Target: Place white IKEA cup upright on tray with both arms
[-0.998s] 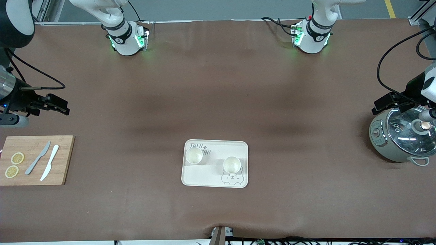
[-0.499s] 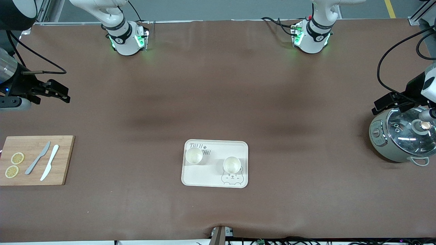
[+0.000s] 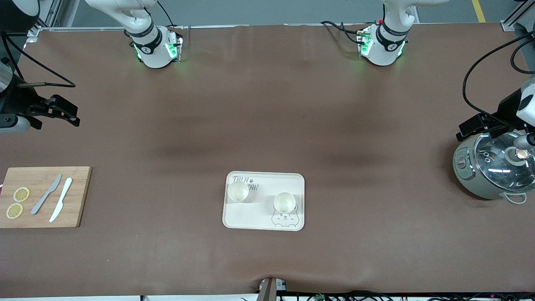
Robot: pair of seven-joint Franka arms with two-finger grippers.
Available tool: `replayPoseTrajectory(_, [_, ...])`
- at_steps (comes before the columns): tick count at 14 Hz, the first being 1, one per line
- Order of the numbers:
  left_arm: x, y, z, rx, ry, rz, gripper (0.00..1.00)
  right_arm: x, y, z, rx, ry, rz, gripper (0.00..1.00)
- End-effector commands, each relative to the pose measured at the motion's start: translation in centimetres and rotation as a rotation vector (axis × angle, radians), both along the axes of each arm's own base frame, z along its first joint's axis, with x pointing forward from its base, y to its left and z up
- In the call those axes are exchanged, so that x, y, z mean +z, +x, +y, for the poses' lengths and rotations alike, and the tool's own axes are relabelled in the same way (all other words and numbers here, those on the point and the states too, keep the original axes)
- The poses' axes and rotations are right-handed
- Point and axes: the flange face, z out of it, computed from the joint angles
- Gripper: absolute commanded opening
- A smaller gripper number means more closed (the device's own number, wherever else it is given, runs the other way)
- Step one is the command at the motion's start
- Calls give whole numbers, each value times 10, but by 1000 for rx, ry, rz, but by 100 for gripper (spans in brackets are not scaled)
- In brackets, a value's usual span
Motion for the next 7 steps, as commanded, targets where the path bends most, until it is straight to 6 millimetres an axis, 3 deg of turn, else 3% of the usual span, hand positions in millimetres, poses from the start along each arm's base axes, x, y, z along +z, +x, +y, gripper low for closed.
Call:
replayPoseTrajectory(1, [3,1,1,3,-9,6,100,6,-4,-5,11,-18,8,100])
replayPoseTrajectory(7, [2,1,1,3,-9,8,100,3,-9,-10,-14,-13,53,100])
